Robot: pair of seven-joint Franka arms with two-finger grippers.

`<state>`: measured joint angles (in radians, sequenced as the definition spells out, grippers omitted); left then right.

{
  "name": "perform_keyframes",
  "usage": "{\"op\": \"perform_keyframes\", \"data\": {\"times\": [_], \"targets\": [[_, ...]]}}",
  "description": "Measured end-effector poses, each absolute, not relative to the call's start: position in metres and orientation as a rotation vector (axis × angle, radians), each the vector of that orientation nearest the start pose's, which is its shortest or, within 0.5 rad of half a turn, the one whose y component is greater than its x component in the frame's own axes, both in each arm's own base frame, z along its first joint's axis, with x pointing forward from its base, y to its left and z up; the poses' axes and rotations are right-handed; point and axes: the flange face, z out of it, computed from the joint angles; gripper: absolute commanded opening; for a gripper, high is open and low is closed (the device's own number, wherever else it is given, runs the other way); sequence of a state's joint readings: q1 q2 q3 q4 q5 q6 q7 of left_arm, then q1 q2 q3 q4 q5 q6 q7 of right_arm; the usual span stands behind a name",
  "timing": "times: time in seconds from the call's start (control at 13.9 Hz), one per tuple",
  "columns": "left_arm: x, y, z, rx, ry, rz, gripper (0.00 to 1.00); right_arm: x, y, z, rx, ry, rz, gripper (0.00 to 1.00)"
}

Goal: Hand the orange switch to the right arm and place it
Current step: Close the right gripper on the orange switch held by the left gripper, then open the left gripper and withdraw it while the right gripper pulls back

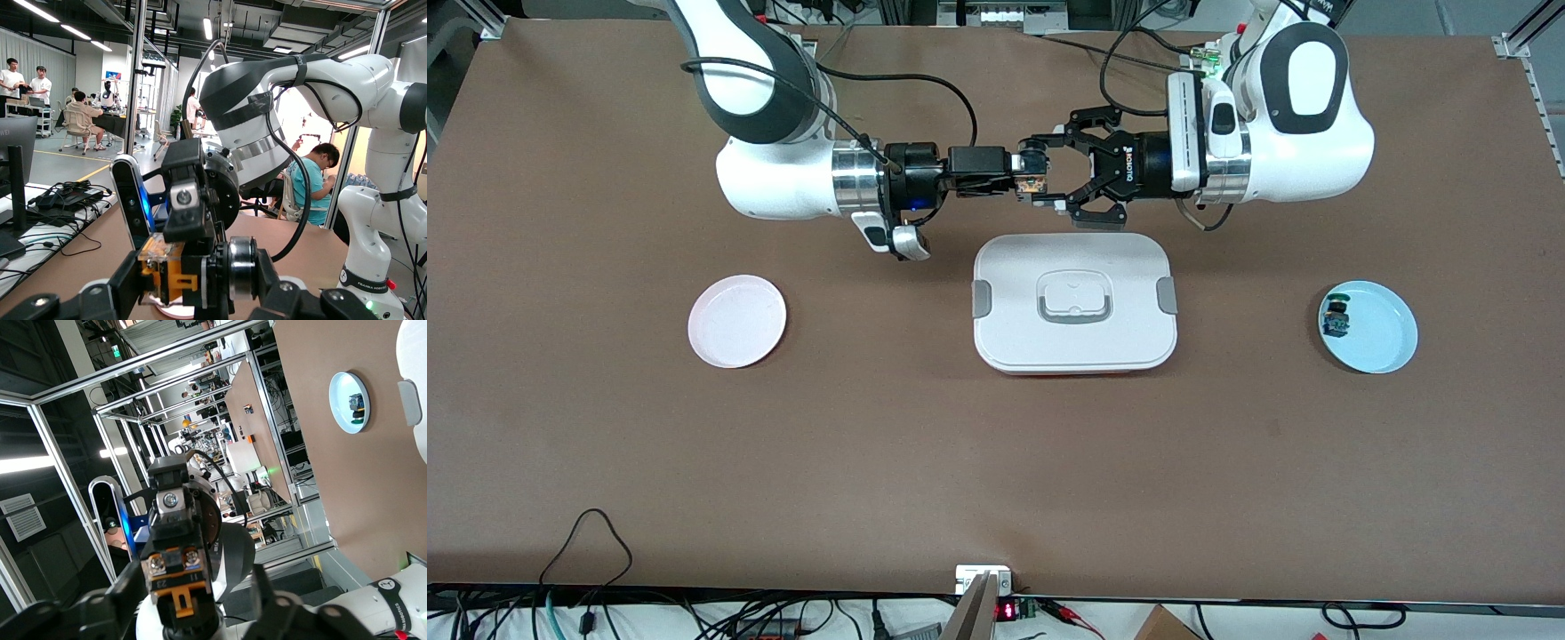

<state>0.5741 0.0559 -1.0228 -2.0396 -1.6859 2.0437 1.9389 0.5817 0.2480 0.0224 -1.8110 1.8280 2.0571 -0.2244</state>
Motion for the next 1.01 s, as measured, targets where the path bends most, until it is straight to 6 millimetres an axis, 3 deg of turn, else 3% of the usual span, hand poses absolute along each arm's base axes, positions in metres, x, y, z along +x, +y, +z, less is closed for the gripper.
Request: {"op": "perform_keyframes", "data": {"times": [0.29,0.43,0.5,0.58,0.79,1.01], "targets": [[0.505,-0.296,0.485,1.349,-1.127,1.075,0.02,0.51,0.412,0.472,-1.569,0.204,0.284,0.12],[0.505,-0.296,0.485,1.349,-1.126,1.076,0.1,0.51,0.412,0.472,-1.568,0.204,0.284,0.12],[0.505,-0.296,0.485,1.349,-1.125,1.075,0.36,0.51,0.412,0.472,-1.568,0.204,0.284,0.11],[0.505,-0.296,0.485,1.35,-1.124,1.074,0.96,0.51,0.412,0.472,-1.568,0.204,0.284,0.11],[0.507,-0.293,0.484,1.359,-1.112,1.07,1.0,0.51,0.412,0.473,-1.566,0.197,0.278,0.09],[0.516,-0.272,0.485,1.358,-1.083,1.08,1.0,0.51,0.412,0.474,-1.566,0.186,0.267,0.01]]}}
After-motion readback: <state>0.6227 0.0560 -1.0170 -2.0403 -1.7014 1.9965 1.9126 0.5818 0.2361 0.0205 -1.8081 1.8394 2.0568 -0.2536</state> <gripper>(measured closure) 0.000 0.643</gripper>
